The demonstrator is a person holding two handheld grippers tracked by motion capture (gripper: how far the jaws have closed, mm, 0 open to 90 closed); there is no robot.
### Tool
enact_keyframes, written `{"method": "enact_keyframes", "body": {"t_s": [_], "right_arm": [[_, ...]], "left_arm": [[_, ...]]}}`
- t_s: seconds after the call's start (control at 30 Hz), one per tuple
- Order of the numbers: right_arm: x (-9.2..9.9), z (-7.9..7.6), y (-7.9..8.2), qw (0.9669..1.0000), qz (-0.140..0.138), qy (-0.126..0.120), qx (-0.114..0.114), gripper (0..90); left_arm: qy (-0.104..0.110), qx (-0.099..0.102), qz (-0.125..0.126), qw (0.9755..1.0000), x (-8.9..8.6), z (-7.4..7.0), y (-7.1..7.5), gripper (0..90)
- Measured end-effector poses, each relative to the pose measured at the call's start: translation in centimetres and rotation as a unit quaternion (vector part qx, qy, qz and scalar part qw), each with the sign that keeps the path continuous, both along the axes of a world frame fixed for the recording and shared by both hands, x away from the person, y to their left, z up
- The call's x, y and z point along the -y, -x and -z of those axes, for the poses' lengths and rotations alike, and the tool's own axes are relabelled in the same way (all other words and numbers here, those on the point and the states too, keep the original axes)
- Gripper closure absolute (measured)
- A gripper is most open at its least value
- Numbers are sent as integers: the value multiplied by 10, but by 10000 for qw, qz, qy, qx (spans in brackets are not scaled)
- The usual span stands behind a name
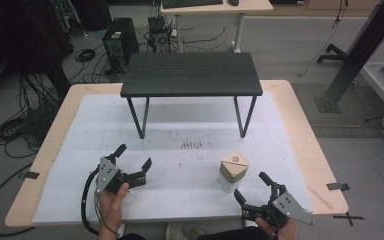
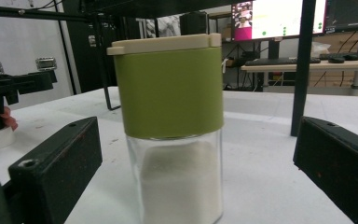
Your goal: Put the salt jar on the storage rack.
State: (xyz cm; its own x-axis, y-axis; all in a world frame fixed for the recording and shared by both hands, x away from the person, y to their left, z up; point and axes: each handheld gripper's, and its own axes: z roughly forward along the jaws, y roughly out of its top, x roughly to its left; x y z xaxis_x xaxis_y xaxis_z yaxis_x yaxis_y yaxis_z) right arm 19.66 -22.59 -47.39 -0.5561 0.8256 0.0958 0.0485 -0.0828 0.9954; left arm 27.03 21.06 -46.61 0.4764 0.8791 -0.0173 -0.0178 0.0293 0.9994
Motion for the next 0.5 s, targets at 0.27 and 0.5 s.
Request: {"method": "enact_keyframes", "body": {"t_s": [0.27,0.5], "right_arm": [[-10,0,0,10000,-55,15,5,6],[-15,0,-2,10000,-56,41,0,5]], "left_arm": [[-3,6,14,10000,0,0,0,4],[-3,16,21,10000,0,0,0,4]]}}
